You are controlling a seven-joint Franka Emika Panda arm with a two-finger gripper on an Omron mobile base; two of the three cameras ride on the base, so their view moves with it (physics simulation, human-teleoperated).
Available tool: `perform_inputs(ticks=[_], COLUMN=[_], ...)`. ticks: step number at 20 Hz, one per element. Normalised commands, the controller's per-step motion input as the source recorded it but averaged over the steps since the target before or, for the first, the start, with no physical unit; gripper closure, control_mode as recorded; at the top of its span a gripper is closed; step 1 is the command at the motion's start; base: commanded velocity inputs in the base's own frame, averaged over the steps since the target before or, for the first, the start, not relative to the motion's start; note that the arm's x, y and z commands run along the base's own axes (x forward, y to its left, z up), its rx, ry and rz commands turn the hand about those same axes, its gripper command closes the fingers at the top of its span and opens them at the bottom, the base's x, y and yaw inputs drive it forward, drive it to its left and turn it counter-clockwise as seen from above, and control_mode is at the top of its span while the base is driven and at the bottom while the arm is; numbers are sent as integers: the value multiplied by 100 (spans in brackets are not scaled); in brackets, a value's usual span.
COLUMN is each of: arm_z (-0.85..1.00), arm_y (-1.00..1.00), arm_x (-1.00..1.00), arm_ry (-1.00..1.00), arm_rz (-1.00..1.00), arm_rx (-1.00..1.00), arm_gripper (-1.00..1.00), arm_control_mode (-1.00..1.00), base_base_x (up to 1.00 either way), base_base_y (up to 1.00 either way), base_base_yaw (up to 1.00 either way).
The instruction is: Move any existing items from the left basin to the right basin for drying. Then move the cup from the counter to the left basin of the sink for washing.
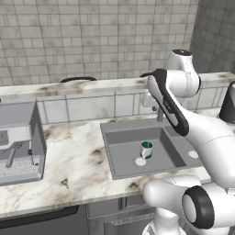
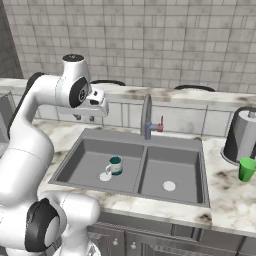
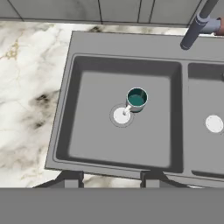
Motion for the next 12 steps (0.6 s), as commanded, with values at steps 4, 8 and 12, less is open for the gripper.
perform_inputs(ticks=[4, 8, 12], arm_z=[-11, -21, -26], arm_y=[0, -6, -7], arm_x=[0, -14, -8], arm_ry=[1, 0, 0], arm_rz=[0, 0, 0], arm_rx=[0, 0, -2], arm_gripper=[-100, -100, -100], arm_control_mode=[-100, -100, -100], base_base_x=[0, 0, 0], base_base_y=[0, 0, 0], base_base_yaw=[0, 0, 0])
